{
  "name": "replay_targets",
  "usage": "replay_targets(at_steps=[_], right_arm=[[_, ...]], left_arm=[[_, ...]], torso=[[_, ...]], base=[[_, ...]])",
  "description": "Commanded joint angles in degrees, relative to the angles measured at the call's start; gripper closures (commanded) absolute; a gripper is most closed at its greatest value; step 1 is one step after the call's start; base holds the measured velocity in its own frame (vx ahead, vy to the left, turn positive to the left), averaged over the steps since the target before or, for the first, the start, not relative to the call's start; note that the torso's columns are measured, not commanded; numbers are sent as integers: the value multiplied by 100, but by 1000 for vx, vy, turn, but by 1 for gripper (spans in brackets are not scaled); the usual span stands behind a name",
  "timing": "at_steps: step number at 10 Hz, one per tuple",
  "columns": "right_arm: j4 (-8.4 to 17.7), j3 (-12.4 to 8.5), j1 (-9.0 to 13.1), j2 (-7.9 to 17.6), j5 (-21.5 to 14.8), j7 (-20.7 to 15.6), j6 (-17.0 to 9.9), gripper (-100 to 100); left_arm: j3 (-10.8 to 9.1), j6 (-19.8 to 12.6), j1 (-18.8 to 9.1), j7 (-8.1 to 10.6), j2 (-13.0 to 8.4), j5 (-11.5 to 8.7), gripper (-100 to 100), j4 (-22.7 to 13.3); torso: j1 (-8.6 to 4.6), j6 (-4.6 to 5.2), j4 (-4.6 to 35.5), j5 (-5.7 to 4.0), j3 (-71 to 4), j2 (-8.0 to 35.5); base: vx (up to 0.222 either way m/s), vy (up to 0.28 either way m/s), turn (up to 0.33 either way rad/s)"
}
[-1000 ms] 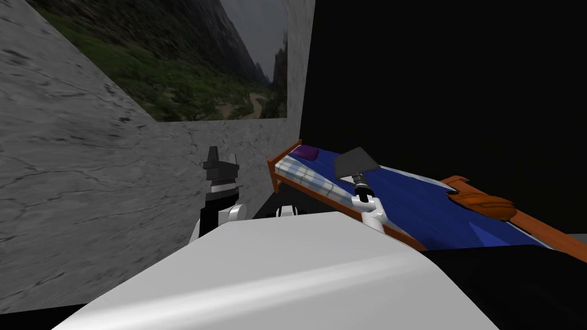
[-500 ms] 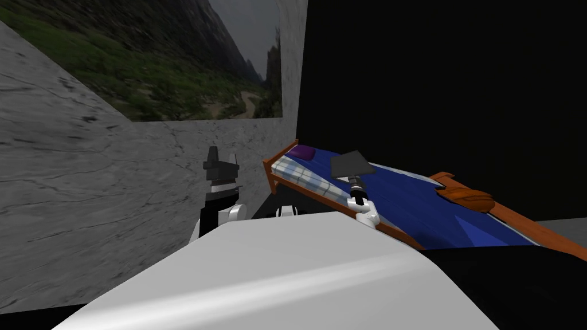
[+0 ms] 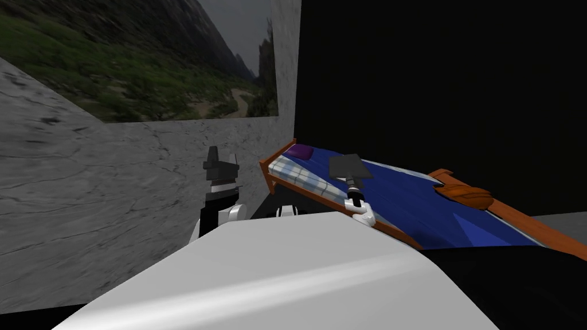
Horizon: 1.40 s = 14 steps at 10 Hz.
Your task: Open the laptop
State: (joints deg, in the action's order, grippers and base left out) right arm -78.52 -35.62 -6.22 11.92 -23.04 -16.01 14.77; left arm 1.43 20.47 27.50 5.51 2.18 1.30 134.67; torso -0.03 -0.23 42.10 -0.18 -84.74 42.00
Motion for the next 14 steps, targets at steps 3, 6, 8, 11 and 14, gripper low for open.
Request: replay_targets(at_steps=[3, 6, 8, 11, 14], right_arm=[[-233, 66, 149, 377, 11, 191, -665, -100], [-393, 114, 224, 604, 23, 316, -1049, -100], [-429, 130, 228, 616, 22, 329, -1110, -100], [-414, 138, 224, 610, 22, 336, -1145, 0], [-403, 141, 218, 603, 23, 338, -1153, 0]], left_arm=[[1, 0, -1, 0, 1, 0, 0, 0], [1, 0, 0, 0, 1, 0, 0, 0], [0, 0, 0, 0, 1, 0, 0, 0], [0, 0, 0, 0, 0, 0, 0, 0], [0, 0, 0, 0, 0, 0, 0, 0]], torso=[[27, 24, 30, 33, 30, 50], [10, 24, 23, 28, 16, 28], [8, 23, 24, 26, 19, 33], [9, 24, 24, 27, 17, 28], [12, 23, 22, 23, 21, 35]], base=[[-71, 38, 46], [-50, 25, 60], [-42, 15, 25], [-2, 1, 0], [0, 0, 0]])
